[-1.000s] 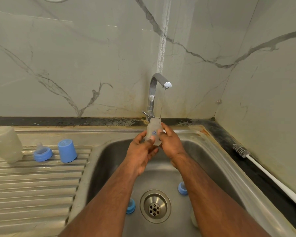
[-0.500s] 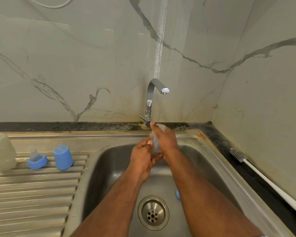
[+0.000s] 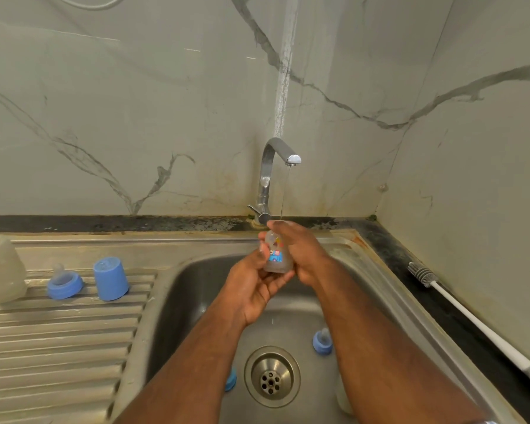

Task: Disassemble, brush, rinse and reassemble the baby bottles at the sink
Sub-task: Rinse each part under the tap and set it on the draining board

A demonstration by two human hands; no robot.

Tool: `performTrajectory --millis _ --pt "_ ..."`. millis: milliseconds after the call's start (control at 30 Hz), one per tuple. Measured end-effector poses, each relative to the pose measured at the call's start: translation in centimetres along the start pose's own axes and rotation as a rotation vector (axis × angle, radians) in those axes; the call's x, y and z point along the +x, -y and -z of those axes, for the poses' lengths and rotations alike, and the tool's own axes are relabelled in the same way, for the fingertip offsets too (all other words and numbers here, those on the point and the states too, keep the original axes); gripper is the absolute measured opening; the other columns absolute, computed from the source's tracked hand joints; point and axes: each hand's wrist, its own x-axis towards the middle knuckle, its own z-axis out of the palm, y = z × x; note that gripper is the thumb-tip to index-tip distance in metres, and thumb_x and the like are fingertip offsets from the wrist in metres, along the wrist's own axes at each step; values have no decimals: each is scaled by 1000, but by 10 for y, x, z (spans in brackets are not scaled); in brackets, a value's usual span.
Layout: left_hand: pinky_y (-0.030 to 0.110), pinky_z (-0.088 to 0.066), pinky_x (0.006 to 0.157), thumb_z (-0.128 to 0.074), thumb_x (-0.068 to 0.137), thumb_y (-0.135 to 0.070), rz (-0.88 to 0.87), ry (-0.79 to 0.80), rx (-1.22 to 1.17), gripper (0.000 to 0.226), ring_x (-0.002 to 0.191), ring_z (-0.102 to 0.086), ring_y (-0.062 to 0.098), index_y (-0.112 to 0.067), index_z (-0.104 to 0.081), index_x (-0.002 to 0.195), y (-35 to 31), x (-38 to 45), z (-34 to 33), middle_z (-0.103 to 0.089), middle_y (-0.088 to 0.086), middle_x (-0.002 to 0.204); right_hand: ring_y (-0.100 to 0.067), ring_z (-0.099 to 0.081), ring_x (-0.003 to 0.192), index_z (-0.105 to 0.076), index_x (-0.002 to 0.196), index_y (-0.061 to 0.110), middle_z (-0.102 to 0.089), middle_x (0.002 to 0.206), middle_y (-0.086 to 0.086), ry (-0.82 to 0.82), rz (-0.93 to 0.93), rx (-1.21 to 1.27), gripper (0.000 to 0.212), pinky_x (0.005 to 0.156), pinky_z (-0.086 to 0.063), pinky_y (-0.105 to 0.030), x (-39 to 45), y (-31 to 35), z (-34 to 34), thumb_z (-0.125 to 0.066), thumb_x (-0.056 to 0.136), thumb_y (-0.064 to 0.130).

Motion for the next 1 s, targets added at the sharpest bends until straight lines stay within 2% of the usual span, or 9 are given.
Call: performTrajectory --millis 133,233,367,467,567,667,767,867,1000 --pt "32 -62 63 -45 109 -20 -155 -142 214 30 86 -75 25 -9 -69 123 10 8 -6 -76 16 108 -18 -63 96 -60 119 19 -64 106 0 -283 156 -374 35 84 -54 -34 -2 -8 -21 -65 94 42" --pt "39 -63 80 -49 107 -12 -162 -91 276 31 101 -74 25 -26 -66 129 13 5 -8 -75 10 115 -16 -59 102 -54 129 19 -60 112 3 -362 193 -410 43 85 -47 -31 -3 -8 -21 -56 98 49" --pt "38 -62 85 -44 109 -19 -119 -57 194 30 100 -73 27 -13 -65 130 1 2 -1 -74 15 116 -20 -59 118 -46 146 29 -56 137 0 -75 78 -207 47 100 -52 -40 -1 -13 -13 -57 101 32" --pt "40 -59 81 -45 109 -28 -70 -97 104 34 86 -72 29 -5 -64 126 -1 2 2 -72 21 113 -23 -66 111 -54 139 24 -67 125 -3 64 70 9 56 89 -58 -40 -5 -20 4 -73 88 8" --pt "31 -58 65 -44 109 -33 -37 -86 109 39 78 -70 25 -4 -63 124 3 2 0 -72 21 106 -26 -70 103 -59 129 21 -70 115 -6 -8 32 -77 51 83 -60 -44 -8 -22 4 -80 83 21" --pt "32 -61 71 -42 110 -35 -60 -69 166 40 88 -73 23 -7 -65 127 3 1 -5 -75 16 111 -22 -69 98 -61 117 20 -70 106 -3 -129 65 -306 43 86 -59 -40 -4 -16 -10 -72 87 48" --pt "33 -62 79 -45 108 -31 -162 -82 251 32 100 -75 19 -20 -66 130 8 3 -11 -76 6 115 -18 -62 95 -57 115 19 -65 99 4 -262 158 -514 46 81 -49 -34 -1 -10 -18 -49 96 60" --pt "36 -61 87 -52 106 -23 -161 -69 222 28 106 -73 19 -21 -67 129 6 2 -9 -75 5 118 -18 -54 101 -46 137 14 -58 118 -2 -273 44 -448 61 86 -44 -35 1 -13 -20 -29 102 61" --pt "40 -59 94 -47 108 -18 -89 -66 89 30 110 -71 30 -5 -64 129 1 4 -3 -74 18 117 -24 -65 108 -56 135 22 -66 123 -6 -138 -23 -110 35 90 -56 -40 4 -13 -9 -43 106 37"
